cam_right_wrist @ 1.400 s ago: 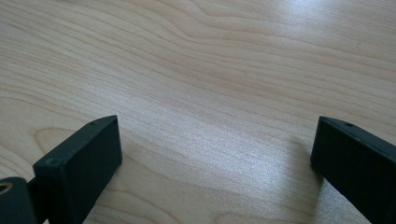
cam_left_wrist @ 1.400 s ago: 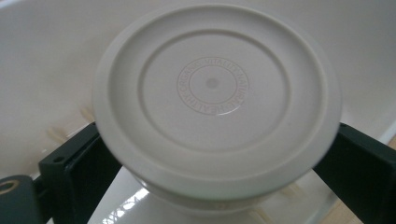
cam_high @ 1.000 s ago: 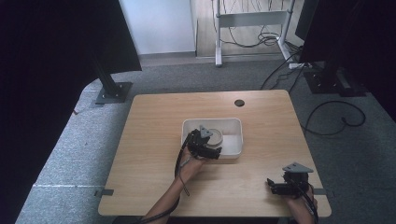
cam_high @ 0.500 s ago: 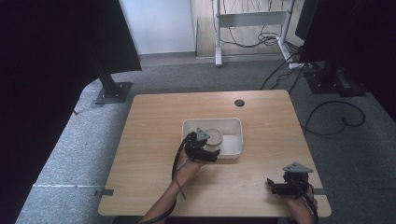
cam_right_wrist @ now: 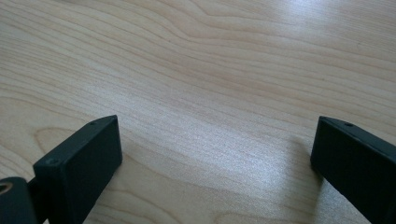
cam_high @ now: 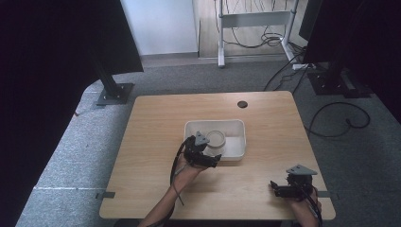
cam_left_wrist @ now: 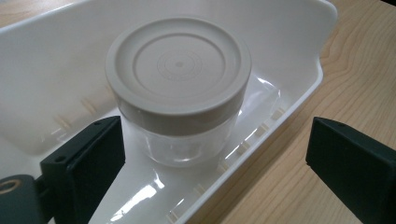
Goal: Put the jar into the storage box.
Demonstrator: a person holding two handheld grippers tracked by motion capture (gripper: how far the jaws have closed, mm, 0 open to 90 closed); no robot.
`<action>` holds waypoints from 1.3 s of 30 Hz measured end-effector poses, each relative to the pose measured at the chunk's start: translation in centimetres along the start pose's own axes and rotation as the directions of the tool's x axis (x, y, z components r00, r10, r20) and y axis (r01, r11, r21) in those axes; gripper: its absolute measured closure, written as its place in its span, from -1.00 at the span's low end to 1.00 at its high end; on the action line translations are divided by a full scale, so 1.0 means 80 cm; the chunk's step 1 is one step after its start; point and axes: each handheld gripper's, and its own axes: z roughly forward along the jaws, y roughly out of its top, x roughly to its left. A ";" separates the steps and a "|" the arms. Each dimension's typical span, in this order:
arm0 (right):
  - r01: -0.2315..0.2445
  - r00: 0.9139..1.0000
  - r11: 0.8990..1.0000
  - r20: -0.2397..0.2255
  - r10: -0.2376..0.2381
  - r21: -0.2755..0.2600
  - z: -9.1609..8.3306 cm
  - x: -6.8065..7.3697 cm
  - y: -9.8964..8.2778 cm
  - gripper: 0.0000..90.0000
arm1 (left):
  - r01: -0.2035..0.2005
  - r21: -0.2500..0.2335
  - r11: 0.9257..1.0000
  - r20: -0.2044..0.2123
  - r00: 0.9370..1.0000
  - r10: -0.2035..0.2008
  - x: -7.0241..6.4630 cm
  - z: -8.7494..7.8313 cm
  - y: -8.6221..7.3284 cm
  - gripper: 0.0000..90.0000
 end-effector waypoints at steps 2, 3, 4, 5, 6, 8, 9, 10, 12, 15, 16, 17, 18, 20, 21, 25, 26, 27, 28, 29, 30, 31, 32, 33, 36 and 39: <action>0.000 1.000 1.000 0.000 0.000 0.000 0.000 0.000 0.000 -0.96 | 0.002 0.002 1.000 0.000 1.000 -0.002 0.001 -0.001 -0.002 -0.90; 0.000 1.000 1.000 -0.001 0.000 0.000 0.000 0.000 0.000 -0.96 | 0.005 0.002 1.000 0.001 1.000 -0.005 0.002 -0.002 -0.003 -0.90; 0.000 1.000 1.000 -0.001 0.000 -0.001 0.000 0.000 0.000 -0.96 | 0.008 -0.001 1.000 0.002 1.000 -0.008 0.003 -0.003 -0.004 -0.90; 0.000 1.000 1.000 -0.001 0.000 -0.001 0.000 0.000 0.000 -0.96 | 0.010 0.000 1.000 0.002 1.000 -0.010 0.003 -0.004 -0.005 -0.90; 0.000 1.000 1.000 0.000 0.000 0.000 0.000 0.000 0.000 -0.96 | 0.010 -0.003 1.000 0.005 1.000 -0.010 0.004 -0.005 -0.007 -0.90; 0.000 1.000 1.000 0.000 0.000 0.000 0.000 0.000 0.000 -0.96 | 0.011 -0.002 1.000 0.007 1.000 -0.011 0.004 -0.007 -0.009 -0.90; 0.000 1.000 1.000 -0.001 0.000 0.000 0.000 0.000 0.000 -0.96 | 0.013 -0.005 1.000 0.010 1.000 -0.013 0.004 -0.008 -0.010 -0.90; 0.000 1.000 1.000 0.000 0.000 0.000 0.000 0.000 0.000 -0.96 | 0.016 -0.006 1.000 0.014 1.000 -0.016 0.004 -0.009 -0.011 -0.90; 0.000 1.000 1.000 -0.001 0.000 0.000 0.000 0.000 0.000 -0.96 | 0.018 -0.012 1.000 0.019 1.000 -0.018 0.003 -0.011 -0.013 -0.90; 0.000 1.000 1.000 -0.001 0.000 0.000 0.000 0.000 0.000 -0.96 | 0.013 -0.015 1.000 0.022 1.000 -0.013 0.003 -0.016 -0.015 -0.90; 0.000 1.000 1.000 0.000 0.000 0.000 0.000 0.000 0.000 -0.96 | 0.013 -0.019 1.000 0.024 1.000 -0.012 0.003 -0.017 -0.016 -0.90; 0.000 1.000 1.000 -0.001 0.000 0.000 0.000 0.000 0.000 -0.96 | 0.014 -0.022 1.000 0.026 1.000 -0.013 0.003 -0.019 -0.016 -0.90; 0.000 1.000 1.000 -0.001 0.000 0.000 0.000 0.000 0.000 -0.96 | 0.013 -0.023 1.000 0.028 1.000 -0.012 0.003 -0.020 -0.017 -0.90; 0.000 1.000 1.000 0.000 0.000 0.000 0.000 0.000 0.000 -0.96 | 0.009 -0.023 1.000 0.033 0.999 -0.008 0.003 -0.023 -0.018 -0.90; 0.000 1.000 1.000 -0.001 0.000 0.000 0.000 0.000 0.000 -0.96 | 0.010 -0.026 1.000 0.034 0.999 -0.009 0.003 -0.024 -0.019 -0.90; 0.000 1.000 1.000 -0.001 0.000 0.000 0.000 0.000 0.000 -0.96 | 0.010 -0.029 1.000 0.037 0.999 -0.009 0.004 -0.029 -0.024 -0.89; 0.000 1.000 1.000 0.000 0.000 0.000 0.000 0.000 0.000 -0.96 | 0.011 -0.029 1.000 0.036 0.999 -0.010 0.005 -0.031 -0.025 -0.89; 0.000 1.000 1.000 -0.001 0.000 0.000 0.000 0.000 0.000 -0.96 | 0.014 -0.032 0.999 0.037 0.999 -0.013 0.005 -0.032 -0.027 -0.89; 0.000 1.000 1.000 -0.001 0.000 0.000 0.000 0.000 0.000 -0.96 | 0.013 -0.032 0.999 0.037 0.999 -0.012 0.006 -0.033 -0.028 -0.89; 0.000 1.000 1.000 -0.001 0.000 0.000 0.000 0.000 0.000 -0.96 | 0.015 -0.034 0.999 0.036 0.999 -0.014 0.006 -0.034 -0.029 -0.89; 0.000 1.000 1.000 -0.001 0.000 0.000 0.000 0.000 0.000 -0.96 | 0.014 -0.033 0.999 0.037 0.999 -0.013 0.007 -0.035 -0.030 -0.89; 0.000 1.000 1.000 0.000 0.000 0.000 0.000 0.000 0.000 -0.96 | 0.015 -0.035 0.999 0.038 0.999 -0.014 0.007 -0.037 -0.031 -0.89; 0.000 1.000 1.000 0.000 0.000 0.000 0.000 0.000 0.000 -0.96 | 0.014 -0.035 0.999 0.040 0.999 -0.013 0.008 -0.038 -0.033 -0.89; 0.000 1.000 1.000 -0.001 0.000 0.000 0.000 0.000 0.000 -0.96 | 0.014 -0.036 0.999 0.041 0.999 -0.013 0.008 -0.039 -0.034 -0.89; 0.000 1.000 1.000 0.000 0.000 0.000 0.000 0.000 0.000 -0.96 | 0.014 -0.043 0.999 0.046 0.999 -0.012 0.009 -0.043 -0.037 -0.88; 0.000 1.000 1.000 0.000 0.000 0.000 0.000 0.000 0.000 -0.96 | 0.010 -0.044 0.999 0.050 0.999 -0.008 0.010 -0.046 -0.041 -0.88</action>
